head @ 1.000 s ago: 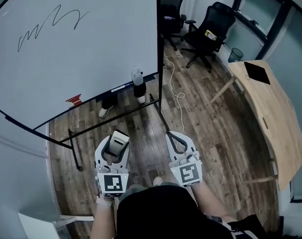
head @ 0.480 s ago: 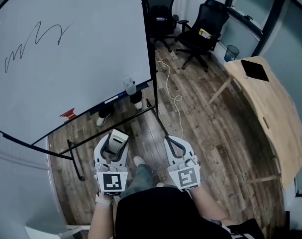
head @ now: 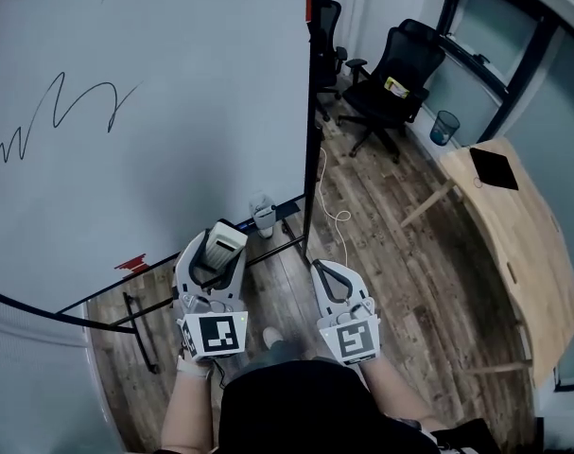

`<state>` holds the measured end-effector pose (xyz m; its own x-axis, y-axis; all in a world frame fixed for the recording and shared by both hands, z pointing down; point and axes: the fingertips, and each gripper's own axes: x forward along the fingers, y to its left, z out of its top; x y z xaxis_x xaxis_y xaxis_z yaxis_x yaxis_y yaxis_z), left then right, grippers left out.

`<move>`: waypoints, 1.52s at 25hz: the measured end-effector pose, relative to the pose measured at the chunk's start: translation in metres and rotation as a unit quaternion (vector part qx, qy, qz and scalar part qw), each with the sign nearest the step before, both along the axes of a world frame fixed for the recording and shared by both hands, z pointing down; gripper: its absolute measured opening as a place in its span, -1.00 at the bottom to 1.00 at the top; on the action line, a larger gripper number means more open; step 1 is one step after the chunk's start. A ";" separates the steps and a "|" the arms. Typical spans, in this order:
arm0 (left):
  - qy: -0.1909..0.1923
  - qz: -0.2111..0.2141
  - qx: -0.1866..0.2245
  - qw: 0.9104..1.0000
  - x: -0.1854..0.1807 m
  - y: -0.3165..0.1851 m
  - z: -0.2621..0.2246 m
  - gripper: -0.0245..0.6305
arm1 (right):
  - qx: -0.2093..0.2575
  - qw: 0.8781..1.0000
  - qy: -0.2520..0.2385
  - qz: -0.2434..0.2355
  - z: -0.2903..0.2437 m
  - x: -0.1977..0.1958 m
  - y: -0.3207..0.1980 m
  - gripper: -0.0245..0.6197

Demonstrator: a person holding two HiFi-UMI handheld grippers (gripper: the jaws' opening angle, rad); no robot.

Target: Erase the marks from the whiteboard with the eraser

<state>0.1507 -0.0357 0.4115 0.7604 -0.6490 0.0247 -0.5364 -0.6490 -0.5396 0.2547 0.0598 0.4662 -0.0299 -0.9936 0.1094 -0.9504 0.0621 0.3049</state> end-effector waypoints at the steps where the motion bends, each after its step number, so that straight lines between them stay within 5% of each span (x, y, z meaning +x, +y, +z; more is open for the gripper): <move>1: 0.004 -0.001 0.010 1.000 0.002 -0.018 -0.009 -0.12 | 0.004 1.000 0.004 0.000 -0.004 0.001 -0.019 -0.83; 11: 0.019 -0.047 0.120 0.992 0.007 -0.134 -0.116 -0.12 | 0.029 0.998 0.043 -0.044 -0.039 -0.008 -0.154 -0.83; 23: 0.018 -0.155 0.221 0.963 0.020 -0.200 -0.221 -0.12 | 0.079 0.979 0.045 -0.183 -0.114 -0.028 -0.231 -0.83; 29: 0.046 -0.175 0.264 0.947 0.022 -0.205 -0.232 -0.12 | 0.087 0.964 0.028 -0.249 -0.115 -0.026 -0.251 -0.83; 38: 0.112 -0.170 0.261 0.944 0.001 -0.209 -0.219 -0.11 | 0.112 0.948 -0.018 -0.299 -0.116 -0.044 -0.270 -0.83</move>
<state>0.1514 -0.2444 0.1925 0.4541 -0.7362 -0.5019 -0.8044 -0.0965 -0.5862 0.2102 -0.2100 0.3499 -0.5942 -0.7962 -0.1142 -0.7759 0.5299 0.3422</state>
